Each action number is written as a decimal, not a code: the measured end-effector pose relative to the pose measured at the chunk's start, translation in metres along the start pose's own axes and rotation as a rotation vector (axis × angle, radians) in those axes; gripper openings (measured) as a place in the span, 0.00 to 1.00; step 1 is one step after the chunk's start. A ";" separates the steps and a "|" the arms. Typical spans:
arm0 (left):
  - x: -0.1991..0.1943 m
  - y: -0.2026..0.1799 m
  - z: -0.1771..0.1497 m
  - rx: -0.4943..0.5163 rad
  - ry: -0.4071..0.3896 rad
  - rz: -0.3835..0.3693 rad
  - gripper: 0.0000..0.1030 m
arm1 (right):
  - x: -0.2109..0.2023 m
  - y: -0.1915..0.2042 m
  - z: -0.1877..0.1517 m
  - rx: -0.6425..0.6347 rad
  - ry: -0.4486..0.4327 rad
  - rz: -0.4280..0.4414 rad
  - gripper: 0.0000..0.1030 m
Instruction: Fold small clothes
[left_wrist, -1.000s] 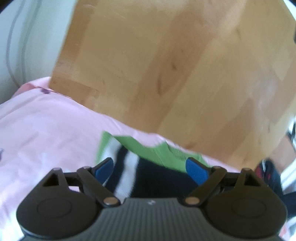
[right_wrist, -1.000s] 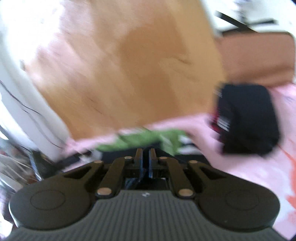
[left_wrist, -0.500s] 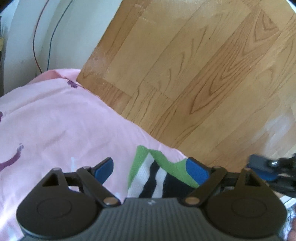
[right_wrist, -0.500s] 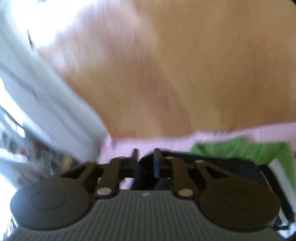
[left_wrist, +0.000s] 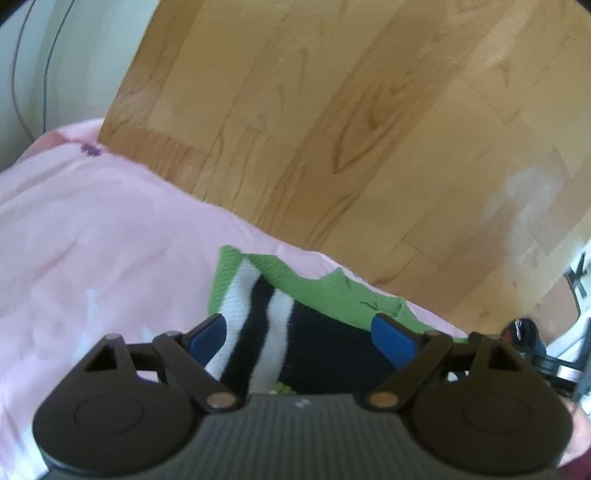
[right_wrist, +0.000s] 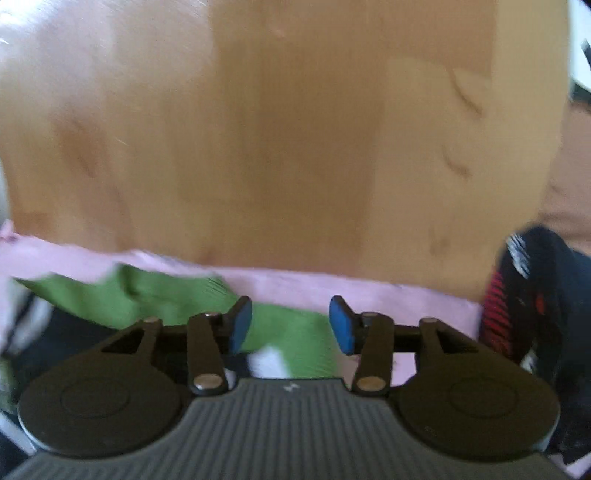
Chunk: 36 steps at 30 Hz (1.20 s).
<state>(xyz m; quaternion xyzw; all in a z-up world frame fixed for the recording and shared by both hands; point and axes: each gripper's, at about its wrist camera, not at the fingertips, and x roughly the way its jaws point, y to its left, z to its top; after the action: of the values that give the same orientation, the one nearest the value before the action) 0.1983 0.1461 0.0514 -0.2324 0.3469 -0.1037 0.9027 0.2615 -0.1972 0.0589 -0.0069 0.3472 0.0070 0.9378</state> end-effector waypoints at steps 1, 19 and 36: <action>0.001 -0.003 -0.001 0.012 0.001 0.001 0.86 | 0.006 -0.008 -0.005 0.018 0.013 -0.014 0.51; -0.005 0.015 0.008 -0.066 -0.030 0.037 0.86 | -0.070 0.067 -0.029 -0.337 -0.177 0.250 0.49; -0.021 0.021 0.013 -0.107 -0.071 0.007 0.86 | -0.064 0.171 -0.091 -1.116 -0.220 0.177 0.10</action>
<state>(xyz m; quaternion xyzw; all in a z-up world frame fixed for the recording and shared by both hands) 0.1925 0.1757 0.0617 -0.2826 0.3205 -0.0738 0.9011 0.1510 -0.0285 0.0299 -0.4707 0.1905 0.2683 0.8186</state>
